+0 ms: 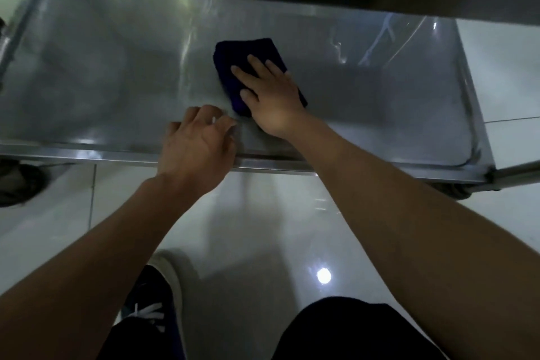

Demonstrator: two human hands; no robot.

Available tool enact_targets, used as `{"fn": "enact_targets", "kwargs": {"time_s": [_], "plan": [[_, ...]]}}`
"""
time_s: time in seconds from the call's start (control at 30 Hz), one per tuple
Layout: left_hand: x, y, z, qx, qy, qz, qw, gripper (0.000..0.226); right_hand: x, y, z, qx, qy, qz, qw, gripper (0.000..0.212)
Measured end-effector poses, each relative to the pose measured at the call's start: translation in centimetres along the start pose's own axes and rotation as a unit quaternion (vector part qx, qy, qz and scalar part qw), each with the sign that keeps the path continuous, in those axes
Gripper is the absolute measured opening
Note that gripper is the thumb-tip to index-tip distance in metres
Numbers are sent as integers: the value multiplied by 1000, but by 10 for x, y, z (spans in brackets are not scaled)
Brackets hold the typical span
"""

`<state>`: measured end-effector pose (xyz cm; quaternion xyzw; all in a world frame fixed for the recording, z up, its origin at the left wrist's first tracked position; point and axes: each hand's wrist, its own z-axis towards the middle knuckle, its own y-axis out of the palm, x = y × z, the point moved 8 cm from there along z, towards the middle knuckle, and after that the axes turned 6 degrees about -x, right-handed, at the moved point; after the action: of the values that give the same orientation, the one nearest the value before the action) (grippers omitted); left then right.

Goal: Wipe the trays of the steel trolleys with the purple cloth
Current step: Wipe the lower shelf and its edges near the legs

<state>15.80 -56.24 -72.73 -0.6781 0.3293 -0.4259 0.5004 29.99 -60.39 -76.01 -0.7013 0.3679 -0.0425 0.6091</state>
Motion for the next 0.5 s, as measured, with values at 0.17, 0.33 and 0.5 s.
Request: {"fn": "enact_targets", "kwargs": {"time_s": [0.17, 0.33, 0.5], "plan": [[27, -6, -9, 10, 6, -27, 1000, 28, 15, 5, -57, 20, -13, 15, 1000, 50], [60, -2, -19, -2, 26, -26, 999, 26, 43, 10, -115, 23, 24, 27, 999, 49], [101, 15, -27, -38, 57, -5, 998, 33, 90, 0, -163, 55, 87, 24, 994, 47]]}}
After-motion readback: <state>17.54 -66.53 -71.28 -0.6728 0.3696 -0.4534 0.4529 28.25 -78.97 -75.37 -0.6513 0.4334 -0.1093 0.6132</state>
